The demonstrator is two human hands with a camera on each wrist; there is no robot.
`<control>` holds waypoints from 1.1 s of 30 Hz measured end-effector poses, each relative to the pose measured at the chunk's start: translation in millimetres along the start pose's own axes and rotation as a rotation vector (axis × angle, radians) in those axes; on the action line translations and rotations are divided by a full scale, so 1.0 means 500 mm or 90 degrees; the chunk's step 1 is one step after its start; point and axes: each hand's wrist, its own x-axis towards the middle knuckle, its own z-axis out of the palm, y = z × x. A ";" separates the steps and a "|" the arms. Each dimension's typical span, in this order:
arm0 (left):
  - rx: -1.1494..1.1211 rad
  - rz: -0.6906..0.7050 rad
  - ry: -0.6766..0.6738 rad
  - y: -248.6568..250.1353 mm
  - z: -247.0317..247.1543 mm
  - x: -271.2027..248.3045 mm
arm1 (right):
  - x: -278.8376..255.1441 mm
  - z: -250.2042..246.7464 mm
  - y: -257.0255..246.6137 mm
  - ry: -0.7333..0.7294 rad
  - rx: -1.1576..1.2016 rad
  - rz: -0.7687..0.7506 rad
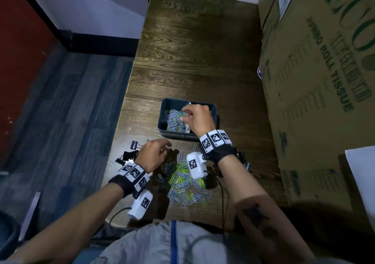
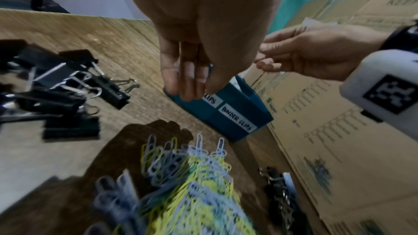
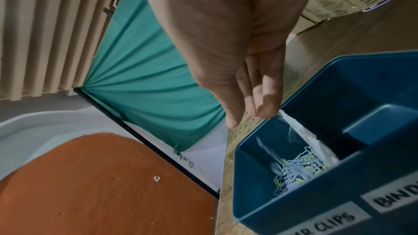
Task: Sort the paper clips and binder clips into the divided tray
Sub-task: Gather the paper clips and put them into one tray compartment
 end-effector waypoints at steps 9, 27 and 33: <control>0.179 -0.024 -0.225 -0.069 0.073 -0.082 | -0.157 0.072 0.145 -0.177 -0.081 0.078; 0.115 0.051 -0.128 -0.054 0.119 -0.093 | -0.266 0.149 0.248 -0.194 -0.071 0.159; 0.290 0.163 -0.378 -0.035 0.119 -0.117 | -0.308 0.119 0.276 -0.426 -0.244 0.136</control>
